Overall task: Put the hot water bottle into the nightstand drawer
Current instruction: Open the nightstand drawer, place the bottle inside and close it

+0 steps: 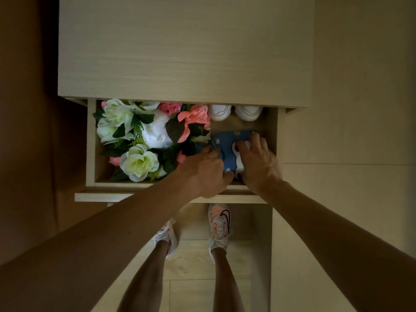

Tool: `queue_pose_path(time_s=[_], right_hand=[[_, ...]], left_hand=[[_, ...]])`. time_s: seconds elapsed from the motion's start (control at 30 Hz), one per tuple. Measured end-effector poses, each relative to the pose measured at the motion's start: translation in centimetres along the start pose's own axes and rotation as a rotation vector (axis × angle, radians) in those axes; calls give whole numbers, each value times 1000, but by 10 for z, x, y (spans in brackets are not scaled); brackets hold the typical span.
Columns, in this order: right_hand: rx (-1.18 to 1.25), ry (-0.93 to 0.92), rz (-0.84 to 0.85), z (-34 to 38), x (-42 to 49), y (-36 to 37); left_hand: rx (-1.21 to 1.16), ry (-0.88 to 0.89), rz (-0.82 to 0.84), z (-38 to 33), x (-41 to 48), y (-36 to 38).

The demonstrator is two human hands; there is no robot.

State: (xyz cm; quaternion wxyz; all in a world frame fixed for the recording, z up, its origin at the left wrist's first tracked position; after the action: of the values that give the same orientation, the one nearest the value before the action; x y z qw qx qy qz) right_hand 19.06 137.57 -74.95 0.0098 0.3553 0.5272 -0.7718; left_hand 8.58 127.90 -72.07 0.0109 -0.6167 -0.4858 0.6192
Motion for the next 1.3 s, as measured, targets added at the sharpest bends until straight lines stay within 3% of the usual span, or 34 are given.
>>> queue_pose_path(time_s=[0.1,0.17,0.33,0.47,0.57,0.67,0.73,0.87,1.0,1.3], right_hand=[[-17,29,25,2,5,-2],[68,54,10,4,2,-7],[506,104,-354,34,-53,-18],[1064,286,-440,75,-126,13],[1360,518,-322,100,-148,44],[1607,571,-243,113,-140,50],[1682,519,-261,114,-128,43],[1695,569,-304,110,-114,30],[1648,541,-237,101,-103,29],[1691,534,-272,81,-67,5]], left_hand=[[89,12,28,-5,1,5],[26,21,0,-5,-5,3],[-339,56,-361,10,-65,3],[-495,32,-427,34,-134,37],[-642,-225,-246,61,-154,73],[-956,-604,-80,86,-149,90],[-1186,-732,-68,95,-139,89],[-1513,-775,-69,99,-126,86],[-1615,-751,-97,103,-118,74],[-1766,-625,-214,99,-88,19]])
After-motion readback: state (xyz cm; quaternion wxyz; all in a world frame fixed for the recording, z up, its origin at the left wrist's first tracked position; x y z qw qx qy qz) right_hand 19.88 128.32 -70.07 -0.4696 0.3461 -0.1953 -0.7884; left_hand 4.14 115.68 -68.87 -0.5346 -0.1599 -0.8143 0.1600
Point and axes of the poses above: each hand's wrist, its own x-axis towards the middle knuckle, its own y-axis out of the palm, z = x × y, the point moved 3 cm from there along x, towards the middle knuckle, and after that the axes turned 11 degrees about -y, right-handed, at the moved point
